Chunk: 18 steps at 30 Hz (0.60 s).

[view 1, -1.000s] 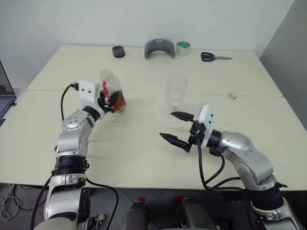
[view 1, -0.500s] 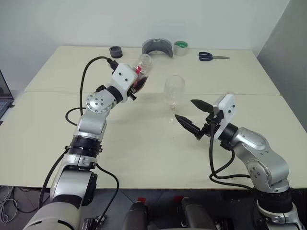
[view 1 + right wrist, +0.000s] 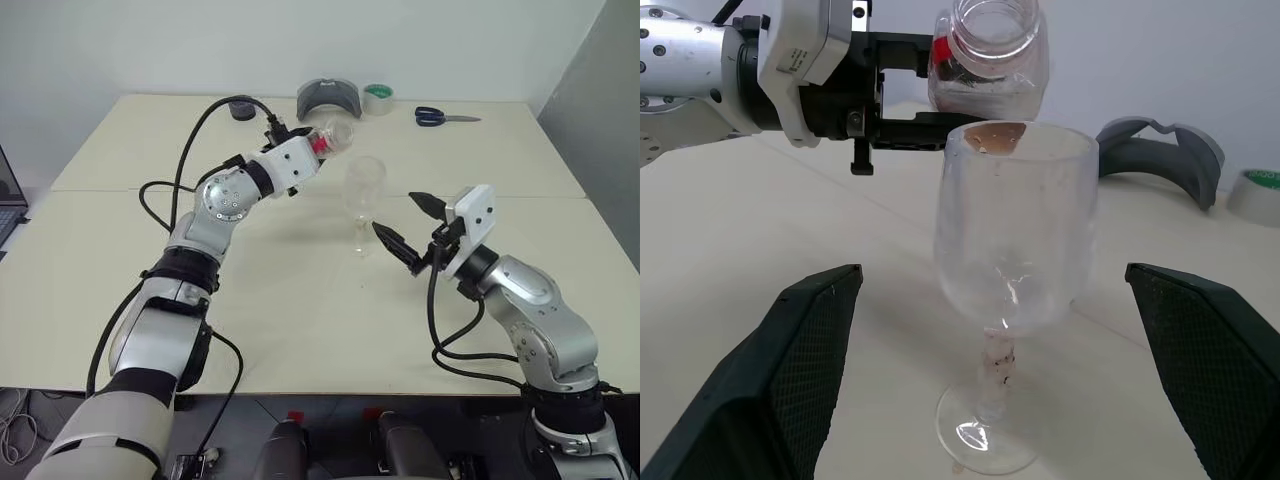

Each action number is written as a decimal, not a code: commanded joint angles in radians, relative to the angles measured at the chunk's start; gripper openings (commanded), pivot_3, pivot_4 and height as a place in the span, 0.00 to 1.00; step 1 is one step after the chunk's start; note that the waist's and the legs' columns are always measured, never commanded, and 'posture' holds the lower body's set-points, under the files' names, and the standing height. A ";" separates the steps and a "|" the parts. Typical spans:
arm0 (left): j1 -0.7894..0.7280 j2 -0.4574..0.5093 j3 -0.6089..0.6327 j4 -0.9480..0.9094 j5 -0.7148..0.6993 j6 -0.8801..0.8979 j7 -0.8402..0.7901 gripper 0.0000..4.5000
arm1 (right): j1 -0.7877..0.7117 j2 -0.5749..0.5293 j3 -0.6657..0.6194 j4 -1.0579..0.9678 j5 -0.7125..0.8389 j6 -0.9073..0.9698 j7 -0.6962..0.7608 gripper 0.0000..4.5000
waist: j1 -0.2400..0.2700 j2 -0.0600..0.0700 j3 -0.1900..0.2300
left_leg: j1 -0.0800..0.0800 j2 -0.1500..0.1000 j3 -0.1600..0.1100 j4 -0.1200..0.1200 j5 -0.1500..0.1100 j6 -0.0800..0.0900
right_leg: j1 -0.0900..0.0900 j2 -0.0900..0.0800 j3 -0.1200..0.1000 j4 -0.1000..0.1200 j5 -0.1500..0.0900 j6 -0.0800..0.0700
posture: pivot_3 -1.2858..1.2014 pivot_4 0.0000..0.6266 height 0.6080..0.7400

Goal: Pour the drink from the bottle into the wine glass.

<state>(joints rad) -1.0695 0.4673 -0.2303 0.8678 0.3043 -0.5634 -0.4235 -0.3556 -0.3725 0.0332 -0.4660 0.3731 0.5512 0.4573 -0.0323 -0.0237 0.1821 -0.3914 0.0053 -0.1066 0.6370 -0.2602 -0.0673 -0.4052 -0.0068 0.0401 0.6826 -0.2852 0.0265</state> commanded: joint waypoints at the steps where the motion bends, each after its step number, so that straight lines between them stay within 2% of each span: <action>1: -0.056 0.011 -0.005 0.028 0.039 -0.083 0.052 0.38 | -0.014 0.000 -0.002 -0.030 -0.001 -0.017 0.001 1.00 | -0.001 0.000 0.000 | -0.001 0.000 0.000 0.001 0.000 0.000 | -0.001 0.000 0.000 0.000 0.000 0.000 | 0.52 0.24 1.00; 7: -0.100 0.034 -0.058 0.077 0.167 -0.176 0.179 0.38 | -0.012 0.010 0.007 -0.035 -0.011 -0.014 -0.023 1.00 | 0.000 0.000 0.000 | -0.005 -0.002 -0.002 0.005 0.000 0.000 | -0.001 -0.001 -0.001 0.000 0.001 0.001 | 0.52 0.24 1.00; 18: -0.167 0.040 -0.102 0.140 0.276 -0.208 0.317 0.38 | -0.012 0.024 0.015 -0.035 -0.029 -0.015 -0.039 1.00 | 0.000 0.000 0.000 | -0.006 -0.006 -0.002 0.008 0.000 0.001 | -0.001 -0.004 -0.001 0.001 0.003 0.004 | 0.52 0.24 1.00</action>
<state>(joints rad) -1.1852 0.4915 -0.3380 1.0237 0.5715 -0.7534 -0.1444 -0.3556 -0.3505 0.0591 -0.4658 0.3444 0.5517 0.4290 -0.0325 -0.0237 0.1821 -0.3976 -0.0004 -0.1085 0.6452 -0.2601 -0.0667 -0.4067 -0.0108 0.0395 0.6832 -0.2827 0.0308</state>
